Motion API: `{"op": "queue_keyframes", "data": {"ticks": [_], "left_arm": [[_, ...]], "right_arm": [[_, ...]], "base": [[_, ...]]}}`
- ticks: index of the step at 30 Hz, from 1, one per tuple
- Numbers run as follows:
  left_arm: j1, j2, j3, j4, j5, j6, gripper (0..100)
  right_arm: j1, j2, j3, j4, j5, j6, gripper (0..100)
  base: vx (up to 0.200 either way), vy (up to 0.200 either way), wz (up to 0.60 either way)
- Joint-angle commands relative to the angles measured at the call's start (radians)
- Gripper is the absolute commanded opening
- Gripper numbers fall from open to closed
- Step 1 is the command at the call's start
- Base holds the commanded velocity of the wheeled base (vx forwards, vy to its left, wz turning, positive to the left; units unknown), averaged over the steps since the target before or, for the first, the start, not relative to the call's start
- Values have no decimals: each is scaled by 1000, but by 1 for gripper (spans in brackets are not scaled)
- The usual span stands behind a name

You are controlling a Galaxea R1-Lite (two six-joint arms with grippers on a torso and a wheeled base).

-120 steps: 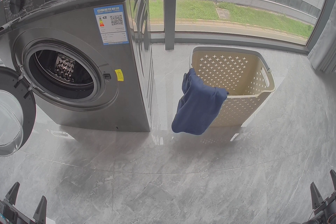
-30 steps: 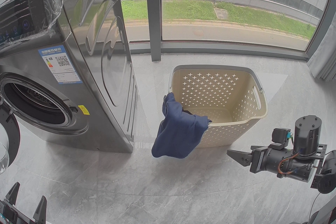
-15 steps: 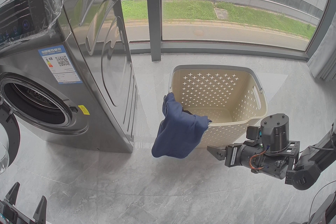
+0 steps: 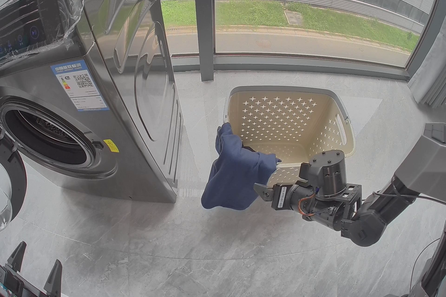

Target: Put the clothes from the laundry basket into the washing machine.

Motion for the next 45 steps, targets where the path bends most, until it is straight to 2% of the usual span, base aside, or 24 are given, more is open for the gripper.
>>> {"op": "queue_keyframes", "data": {"ticks": [1, 7, 26, 32, 45], "left_arm": [[0, -13, 10, 0, 0, 0, 100], [0, -13, 10, 0, 0, 0, 100], [0, -13, 10, 0, 0, -2, 100], [0, -13, 10, 0, 0, -2, 100], [0, -13, 10, 0, 0, -2, 100]], "right_arm": [[4, 76, -42, -8, -2, 0, 100], [4, 97, -56, 1, -5, -4, 100], [-30, 255, -243, 3, -5, -14, 100], [-58, 300, -312, -1, -5, -47, 100], [-58, 349, -405, -8, -5, -50, 100]], "base": [[0, 0, 0], [0, 0, 0], [0, 0, 0], [0, 0, 0], [0, 0, 0]]}}
